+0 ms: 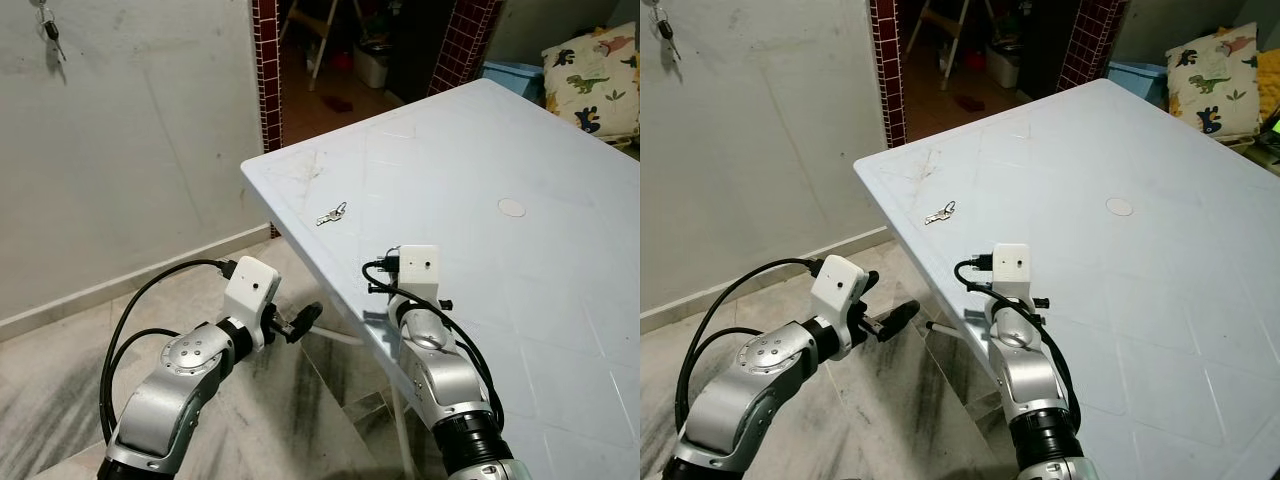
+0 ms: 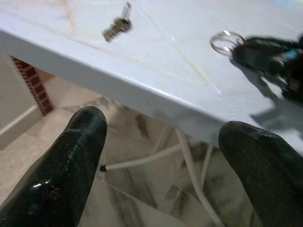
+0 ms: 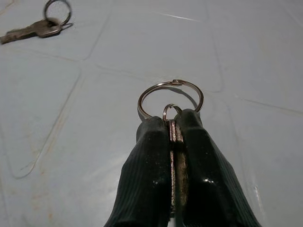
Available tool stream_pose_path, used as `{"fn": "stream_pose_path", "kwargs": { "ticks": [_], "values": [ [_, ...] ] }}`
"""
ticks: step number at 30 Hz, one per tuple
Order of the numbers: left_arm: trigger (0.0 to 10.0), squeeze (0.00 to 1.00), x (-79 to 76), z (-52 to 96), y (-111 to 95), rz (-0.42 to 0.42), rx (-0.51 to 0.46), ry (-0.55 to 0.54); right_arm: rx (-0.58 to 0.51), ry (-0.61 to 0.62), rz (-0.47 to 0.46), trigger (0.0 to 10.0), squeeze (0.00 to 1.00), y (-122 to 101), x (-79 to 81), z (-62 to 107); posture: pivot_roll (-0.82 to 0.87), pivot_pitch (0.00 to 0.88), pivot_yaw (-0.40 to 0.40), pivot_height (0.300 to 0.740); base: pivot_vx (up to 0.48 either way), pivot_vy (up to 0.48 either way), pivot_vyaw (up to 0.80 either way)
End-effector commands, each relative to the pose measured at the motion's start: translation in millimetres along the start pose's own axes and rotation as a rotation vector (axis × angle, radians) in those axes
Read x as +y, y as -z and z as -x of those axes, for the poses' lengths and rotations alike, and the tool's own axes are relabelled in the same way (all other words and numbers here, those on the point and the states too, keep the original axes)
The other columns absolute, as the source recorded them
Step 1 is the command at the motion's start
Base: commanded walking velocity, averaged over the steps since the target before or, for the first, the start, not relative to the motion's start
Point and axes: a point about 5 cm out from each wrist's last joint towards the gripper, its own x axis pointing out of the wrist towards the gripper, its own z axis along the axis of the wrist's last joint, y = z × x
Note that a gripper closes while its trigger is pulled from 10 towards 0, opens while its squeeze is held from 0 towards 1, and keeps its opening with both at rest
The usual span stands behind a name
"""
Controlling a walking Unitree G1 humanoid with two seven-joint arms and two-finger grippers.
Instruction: Hang keys on a hook
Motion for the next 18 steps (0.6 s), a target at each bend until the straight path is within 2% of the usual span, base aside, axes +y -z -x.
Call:
{"fn": "stream_pose_path", "kwargs": {
  "ticks": [1,3,6,8,9,10,11,12,16,18],
  "values": [
    [10.0,0.0,8.1,-0.4,-6,-0.019,-0.032,-0.054,-0.042,0.005,-0.07,0.0,0.0,-11,-2.9,-0.4,0.15,0.078,-0.036,0.74,0.0,0.0,0.0],
    [10.0,0.0,13.2,-0.5,-12,-0.021,-0.07,-0.094,-0.086,-0.006,-0.138,0.0,0.0,-22,-5.8,1.2,0.15,0.083,-0.039,0.74,0.0,0.0,0.0],
    [10.0,0.0,20.3,1.4,-15,-0.032,-0.095,-0.157,-0.105,-0.022,-0.151,0.0,0.0,-27,-8.4,4.3,0.15,0.082,-0.038,0.74,0.0,0.0,0.0],
    [10.0,0.0,29.0,4.6,-16,-0.052,-0.103,-0.245,-0.121,-0.033,-0.155,0.2,0.0,-29,-11.1,8.0,0.14,0.081,-0.038,0.74,0.0,0.0,0.0],
    [10.0,0.0,36.2,7.9,-15,-0.049,-0.113,-0.312,-0.133,-0.043,-0.139,4.5,0.0,-30,-13.5,12.3,0.14,0.082,-0.038,0.74,0.0,0.0,0.0],
    [10.0,0.0,36.2,7.9,-15,-0.049,-0.113,-0.312,-0.133,-0.043,-0.139,4.5,0.0,-30,-13.5,12.3,0.14,0.082,-0.038,0.74,0.0,0.0,0.0],
    [10.0,0.0,38.5,9.5,-15,-0.048,-0.116,-0.331,-0.142,-0.046,-0.132,8.8,0.0,-30,-14.8,14.9,0.13,0.082,-0.038,0.74,0.0,0.0,0.0],
    [10.0,0.0,40.4,10.9,-14,-0.053,-0.118,-0.348,-0.147,-0.047,-0.127,9.9,0.0,-30,-15.9,17.1,0.13,0.083,-0.038,0.74,0.0,0.0,0.0],
    [10.0,0.0,43.2,15.5,-11,-0.057,-0.125,-0.398,-0.163,-0.054,-0.11,10.0,0.0,-28,-24.0,32.8,0.12,0.083,-0.041,0.74,0.0,0.0,0.0],
    [10.0,0.0,42.9,16.0,-10,-0.057,-0.127,-0.401,-0.164,-0.056,-0.108,10.0,0.0,-28,-24.9,35.2,0.12,0.083,-0.041,0.74,0.0,0.0,0.0]
  ]
}}
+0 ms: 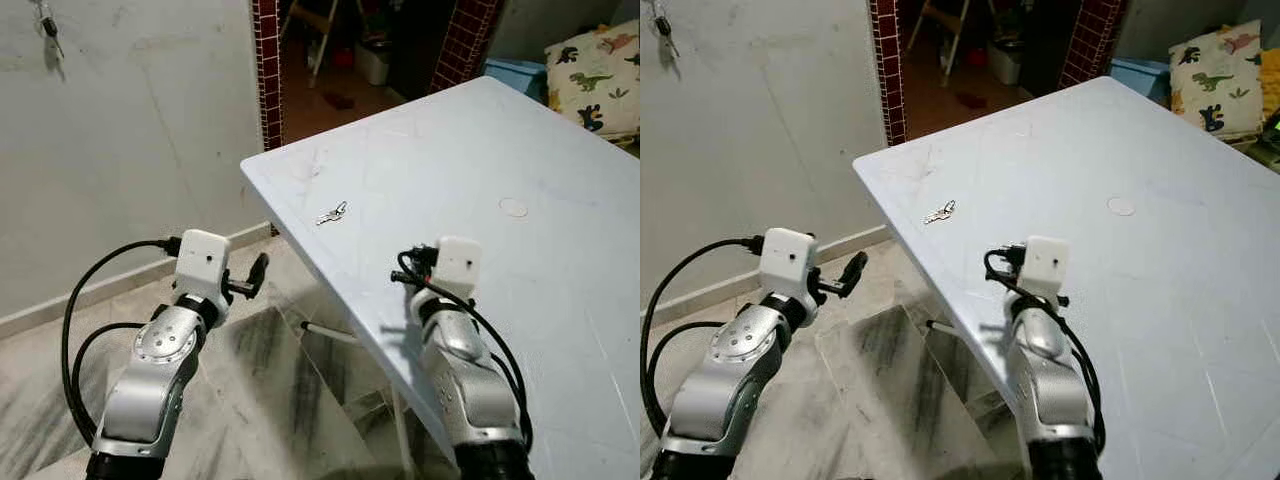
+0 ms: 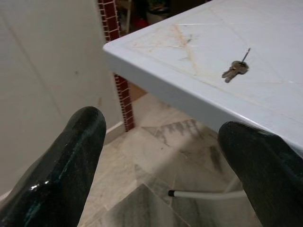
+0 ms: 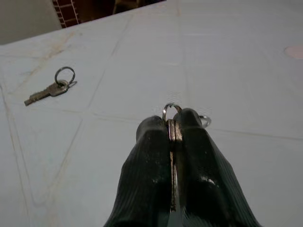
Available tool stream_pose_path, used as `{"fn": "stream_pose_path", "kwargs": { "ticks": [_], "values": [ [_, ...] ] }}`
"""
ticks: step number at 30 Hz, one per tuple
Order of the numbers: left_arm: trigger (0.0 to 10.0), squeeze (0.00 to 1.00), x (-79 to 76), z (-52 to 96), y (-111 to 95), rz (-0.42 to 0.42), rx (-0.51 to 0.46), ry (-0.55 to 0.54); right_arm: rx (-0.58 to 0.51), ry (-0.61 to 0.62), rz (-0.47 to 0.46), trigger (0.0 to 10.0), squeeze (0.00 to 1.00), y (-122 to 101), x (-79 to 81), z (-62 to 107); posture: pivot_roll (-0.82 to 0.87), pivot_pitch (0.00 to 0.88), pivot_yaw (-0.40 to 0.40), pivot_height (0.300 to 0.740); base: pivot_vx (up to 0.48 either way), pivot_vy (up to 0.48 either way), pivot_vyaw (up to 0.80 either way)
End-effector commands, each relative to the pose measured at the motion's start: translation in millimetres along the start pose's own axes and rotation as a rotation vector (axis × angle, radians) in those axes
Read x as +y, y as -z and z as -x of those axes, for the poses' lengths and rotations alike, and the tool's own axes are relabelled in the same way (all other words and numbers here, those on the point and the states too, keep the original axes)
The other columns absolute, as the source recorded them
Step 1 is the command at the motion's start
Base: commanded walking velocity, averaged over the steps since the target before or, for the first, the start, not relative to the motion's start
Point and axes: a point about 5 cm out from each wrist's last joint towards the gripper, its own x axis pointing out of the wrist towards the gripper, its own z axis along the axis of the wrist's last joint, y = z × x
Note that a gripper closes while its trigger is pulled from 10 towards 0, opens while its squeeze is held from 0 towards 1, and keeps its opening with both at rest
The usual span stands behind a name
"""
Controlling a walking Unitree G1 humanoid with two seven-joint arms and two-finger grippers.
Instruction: Hang keys on a hook
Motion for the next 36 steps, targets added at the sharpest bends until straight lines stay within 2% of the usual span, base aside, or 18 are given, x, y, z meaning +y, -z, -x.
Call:
{"fn": "stream_pose_path", "kwargs": {
  "ticks": [1,8,10,13,27,33,36],
  "values": [
    [10.0,0.0,-0.1,2.8,3,-0.007,-0.001,-0.018,-0.015,-0.016,0.009,10.0,0.0,-6,0.7,6.8,0.11,0.083,-0.041,0.74,0.0,0.0,0.0],
    [10.0,0.0,-4.9,6.4,7,0.006,0.003,-0.023,-0.008,-0.05,0.016,10.0,0.0,-7,-1.3,24.7,0.09,0.085,-0.049,0.74,0.0,0.0,0.0],
    [10.0,0.0,-3.7,5.8,7,0.006,-0.002,-0.052,-0.011,-0.065,0.025,10.0,0.0,-7,-0.8,29.0,0.08,0.087,-0.051,0.74,0.0,0.0,0.0],
    [10.0,0.0,-2.5,4.8,8,0.006,-0.001,-0.078,-0.001,-0.068,0.033,10.0,0.0,-6,-0.3,31.2,0.08,0.089,-0.054,0.74,0.0,0.0,0.77],
    [10.0,0.0,-2.7,-1.1,7,0.036,0.016,-0.087,0.008,-0.061,0.033,10.0,0.0,-7,0.1,30.0,0.08,0.092,-0.049,0.74,0.0,0.0,0.8],
    [10.0,0.0,-6.7,-2.9,5,0.035,0.01,-0.055,0.015,-0.049,0.02,10.0,0.0,-6,-1.1,28.5,0.09,0.093,-0.042,0.74,0.0,0.0,0.0],
    [10.0,0.0,-6.5,-4.5,5,0.041,0.014,-0.054,0.013,-0.044,0.018,10.0,0.0,-6,-1.8,27.1,0.09,0.089,-0.037,0.74,0.0,0.48,0.0]
  ]
}}
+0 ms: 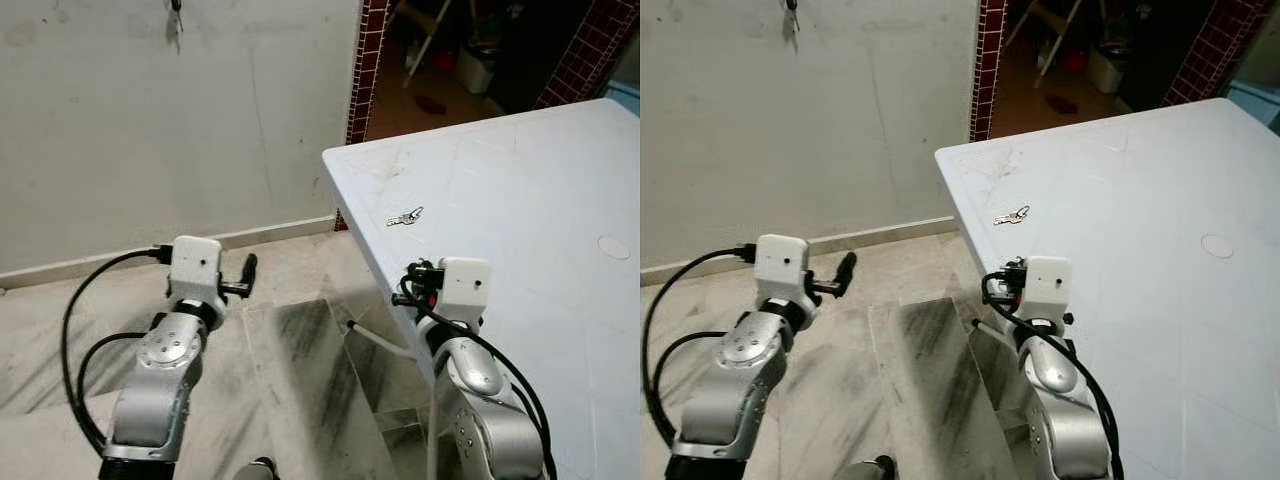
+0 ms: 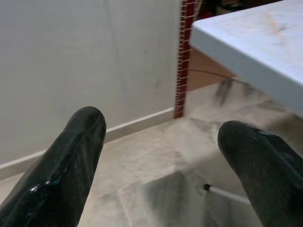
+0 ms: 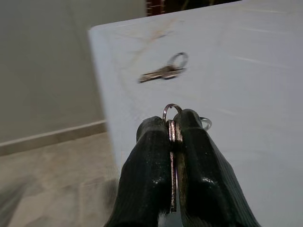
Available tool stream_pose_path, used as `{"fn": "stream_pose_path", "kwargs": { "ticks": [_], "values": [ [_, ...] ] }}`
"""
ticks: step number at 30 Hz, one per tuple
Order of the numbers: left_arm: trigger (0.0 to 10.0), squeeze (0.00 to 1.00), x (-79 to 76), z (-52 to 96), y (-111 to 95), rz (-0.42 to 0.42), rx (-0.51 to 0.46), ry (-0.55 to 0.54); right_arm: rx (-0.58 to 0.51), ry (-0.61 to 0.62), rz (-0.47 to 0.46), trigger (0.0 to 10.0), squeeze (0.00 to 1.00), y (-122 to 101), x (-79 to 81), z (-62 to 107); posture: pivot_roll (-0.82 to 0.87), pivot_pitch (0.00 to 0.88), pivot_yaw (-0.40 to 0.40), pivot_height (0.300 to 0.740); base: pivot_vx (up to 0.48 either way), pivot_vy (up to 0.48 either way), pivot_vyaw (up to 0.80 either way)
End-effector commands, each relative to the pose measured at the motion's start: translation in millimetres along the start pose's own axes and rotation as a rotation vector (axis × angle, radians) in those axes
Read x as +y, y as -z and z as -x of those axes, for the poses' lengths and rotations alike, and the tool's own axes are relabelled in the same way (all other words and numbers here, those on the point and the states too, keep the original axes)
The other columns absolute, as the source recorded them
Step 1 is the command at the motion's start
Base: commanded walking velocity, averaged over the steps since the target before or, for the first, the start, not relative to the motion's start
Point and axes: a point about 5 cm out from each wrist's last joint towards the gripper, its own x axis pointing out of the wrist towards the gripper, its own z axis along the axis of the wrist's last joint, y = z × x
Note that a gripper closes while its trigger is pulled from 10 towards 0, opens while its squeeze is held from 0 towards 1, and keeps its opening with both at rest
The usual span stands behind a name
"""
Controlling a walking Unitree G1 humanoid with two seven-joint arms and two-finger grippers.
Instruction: Hang keys on a hook
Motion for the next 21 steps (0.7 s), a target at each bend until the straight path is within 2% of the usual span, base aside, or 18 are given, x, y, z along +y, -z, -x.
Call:
{"fn": "stream_pose_path", "kwargs": {
  "ticks": [1,21],
  "values": [
    [10.0,0.0,2.5,-1.6,0.5,0.0,0.012,-0.001,-0.008,0.007,-0.003,10.0,0.0,-2.5,0.0,-1.0,0.09,0.088,-0.037,0.74,0.0,0.48,0.0],
    [10.0,0.0,-0.1,-9.1,-0.8,0.016,0.022,0.005,-0.028,0.005,-0.005,10.0,0.0,-7.7,0.6,-8.6,0.1,0.064,-0.035,0.74,0.0,0.48,0.0]
  ]
}}
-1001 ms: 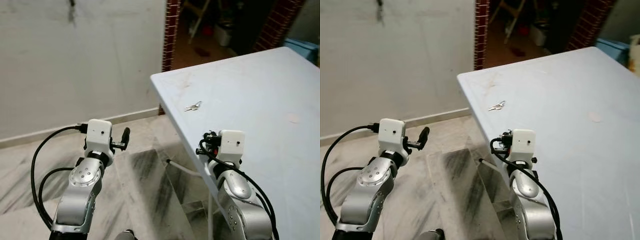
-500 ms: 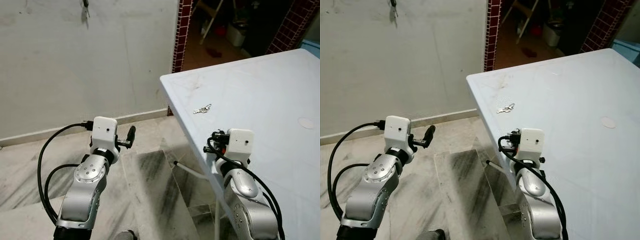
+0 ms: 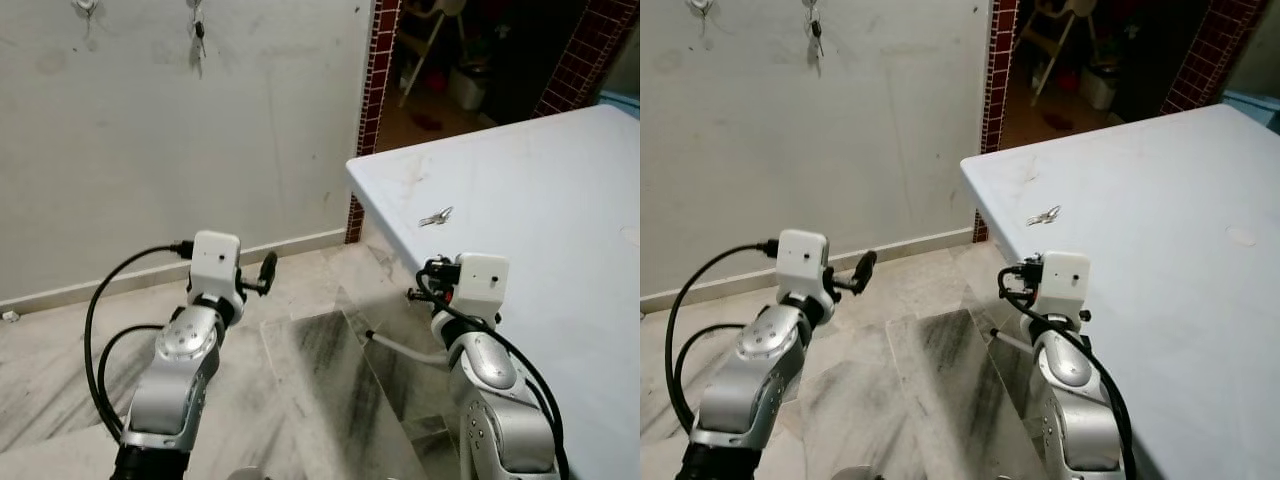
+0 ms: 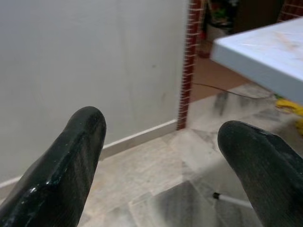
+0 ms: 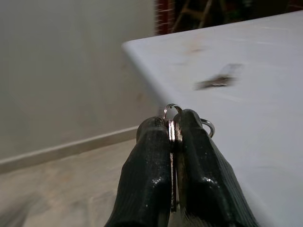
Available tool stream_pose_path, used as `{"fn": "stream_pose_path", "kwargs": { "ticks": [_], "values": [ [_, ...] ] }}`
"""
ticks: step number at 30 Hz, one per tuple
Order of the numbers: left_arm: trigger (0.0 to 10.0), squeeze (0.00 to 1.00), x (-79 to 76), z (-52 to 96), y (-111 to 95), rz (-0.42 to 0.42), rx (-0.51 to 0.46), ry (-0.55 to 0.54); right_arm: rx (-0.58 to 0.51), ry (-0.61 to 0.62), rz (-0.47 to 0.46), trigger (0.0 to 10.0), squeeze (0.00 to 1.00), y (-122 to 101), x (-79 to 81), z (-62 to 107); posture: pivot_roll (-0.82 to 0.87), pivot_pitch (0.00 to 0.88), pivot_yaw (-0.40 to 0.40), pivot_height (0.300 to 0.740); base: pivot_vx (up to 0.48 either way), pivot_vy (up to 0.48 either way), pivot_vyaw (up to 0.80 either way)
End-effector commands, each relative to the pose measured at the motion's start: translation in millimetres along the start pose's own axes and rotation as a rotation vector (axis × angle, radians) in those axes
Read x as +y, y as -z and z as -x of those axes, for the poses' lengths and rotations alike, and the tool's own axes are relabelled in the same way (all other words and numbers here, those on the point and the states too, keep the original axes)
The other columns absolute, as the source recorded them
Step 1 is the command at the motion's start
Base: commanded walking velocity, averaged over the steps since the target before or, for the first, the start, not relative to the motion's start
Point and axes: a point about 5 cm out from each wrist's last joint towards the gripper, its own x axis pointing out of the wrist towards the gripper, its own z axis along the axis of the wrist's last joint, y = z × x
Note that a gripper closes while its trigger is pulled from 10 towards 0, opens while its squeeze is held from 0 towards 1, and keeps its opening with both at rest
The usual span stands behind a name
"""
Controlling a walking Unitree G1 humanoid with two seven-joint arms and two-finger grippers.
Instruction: Hang keys on a hook
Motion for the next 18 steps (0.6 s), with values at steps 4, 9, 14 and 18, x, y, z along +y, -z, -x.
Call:
{"fn": "stream_pose_path", "kwargs": {
  "ticks": [4,9,14,18],
  "values": [
    [10.0,0.0,3.4,-1.0,1.8,0.001,0.014,-0.012,-0.03,-0.01,-0.003,10.0,0.0,-7.5,3.9,-3.2,0.1,0.062,-0.036,0.74,0.0,0.48,0.0],
    [10.0,0.0,2.6,-1.9,2.0,0.006,0.015,-0.015,-0.031,-0.015,-0.001,10.0,0.0,-8.0,5.3,-3.9,0.09,0.063,-0.038,0.74,0.0,0.48,0.0],
    [10.0,0.0,2.9,-2.4,2.5,0.004,0.016,-0.017,-0.032,-0.017,0.001,10.0,0.0,-8.3,5.4,-4.7,0.09,0.067,-0.04,0.74,0.0,0.48,0.0],
    [10.0,0.0,1.6,-2.6,1.2,-0.003,-0.001,-0.011,-0.032,-0.018,0.003,10.0,0.0,-8.7,5.1,-5.2,0.09,0.068,-0.04,0.74,0.0,0.24,0.0]
  ]
}}
